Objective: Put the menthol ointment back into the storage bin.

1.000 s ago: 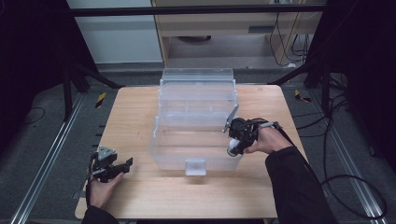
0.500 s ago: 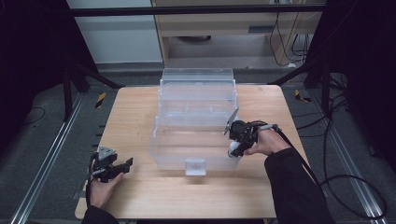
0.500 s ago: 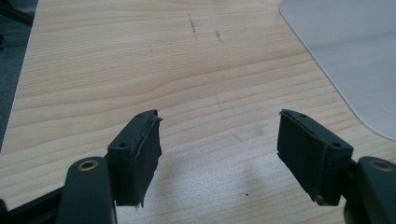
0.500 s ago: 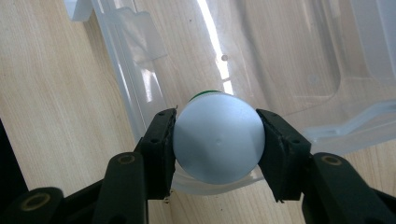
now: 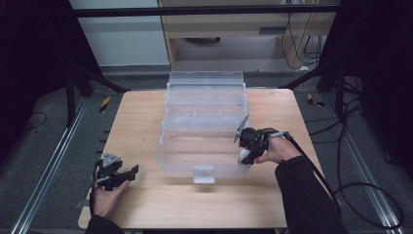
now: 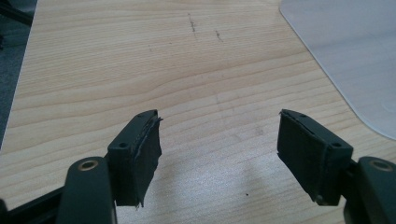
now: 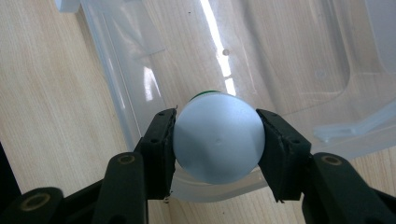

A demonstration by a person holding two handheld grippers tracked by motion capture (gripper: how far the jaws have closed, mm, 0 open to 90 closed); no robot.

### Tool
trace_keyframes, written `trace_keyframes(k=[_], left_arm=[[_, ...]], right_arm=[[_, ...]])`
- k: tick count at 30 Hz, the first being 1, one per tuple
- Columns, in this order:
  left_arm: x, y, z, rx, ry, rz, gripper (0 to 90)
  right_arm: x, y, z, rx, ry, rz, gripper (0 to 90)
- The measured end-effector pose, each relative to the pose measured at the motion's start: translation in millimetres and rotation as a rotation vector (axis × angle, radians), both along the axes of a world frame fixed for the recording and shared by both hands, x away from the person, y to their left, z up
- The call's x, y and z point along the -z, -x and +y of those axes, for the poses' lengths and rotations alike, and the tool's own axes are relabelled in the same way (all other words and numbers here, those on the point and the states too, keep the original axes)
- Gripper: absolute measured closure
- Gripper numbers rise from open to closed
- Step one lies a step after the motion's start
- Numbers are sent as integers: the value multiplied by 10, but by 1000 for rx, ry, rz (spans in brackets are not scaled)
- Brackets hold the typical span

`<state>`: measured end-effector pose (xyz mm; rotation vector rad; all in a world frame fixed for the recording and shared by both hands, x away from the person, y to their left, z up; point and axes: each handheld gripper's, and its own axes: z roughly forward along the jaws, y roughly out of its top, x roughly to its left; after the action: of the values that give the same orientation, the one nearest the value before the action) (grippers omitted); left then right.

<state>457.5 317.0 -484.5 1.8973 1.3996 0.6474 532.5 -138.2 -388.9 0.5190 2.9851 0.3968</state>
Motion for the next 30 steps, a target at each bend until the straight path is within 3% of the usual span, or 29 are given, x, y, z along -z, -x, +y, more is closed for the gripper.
trace_keyframes(k=[30], left_arm=[[2, -2, 2, 1, 1, 1, 298]], right_arm=[[95, -32, 51, -6, 9, 17, 502]])
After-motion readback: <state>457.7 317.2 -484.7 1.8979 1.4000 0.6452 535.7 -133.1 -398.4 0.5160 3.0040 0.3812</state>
